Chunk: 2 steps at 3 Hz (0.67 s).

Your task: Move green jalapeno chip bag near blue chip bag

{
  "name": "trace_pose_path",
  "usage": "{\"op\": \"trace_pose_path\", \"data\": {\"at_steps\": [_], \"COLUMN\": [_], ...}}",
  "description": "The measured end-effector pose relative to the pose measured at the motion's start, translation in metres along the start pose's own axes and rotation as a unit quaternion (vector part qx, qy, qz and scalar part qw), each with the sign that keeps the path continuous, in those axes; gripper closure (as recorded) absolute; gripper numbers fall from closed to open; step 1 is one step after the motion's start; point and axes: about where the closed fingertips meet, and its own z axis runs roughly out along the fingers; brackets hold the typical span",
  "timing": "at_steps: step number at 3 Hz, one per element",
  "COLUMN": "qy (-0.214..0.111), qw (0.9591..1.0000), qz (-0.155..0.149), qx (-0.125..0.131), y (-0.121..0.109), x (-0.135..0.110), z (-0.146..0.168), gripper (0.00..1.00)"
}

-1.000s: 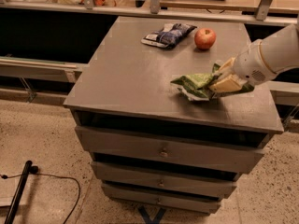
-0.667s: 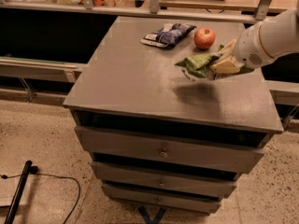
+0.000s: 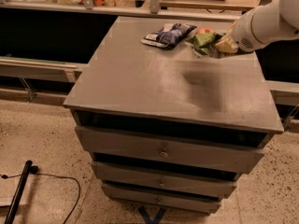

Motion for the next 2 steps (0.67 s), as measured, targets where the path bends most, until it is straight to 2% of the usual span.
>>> {"op": "trace_pose_path", "data": {"at_steps": [1, 2], "qy": [-0.001, 0.012], "qw": [0.9999, 0.9999], "qz": [0.004, 0.0], "qx": [0.011, 0.003], "y": [-0.007, -0.003], "x": [-0.009, -0.01], "z": [0.015, 0.028], "gripper": [1.0, 0.84]}}
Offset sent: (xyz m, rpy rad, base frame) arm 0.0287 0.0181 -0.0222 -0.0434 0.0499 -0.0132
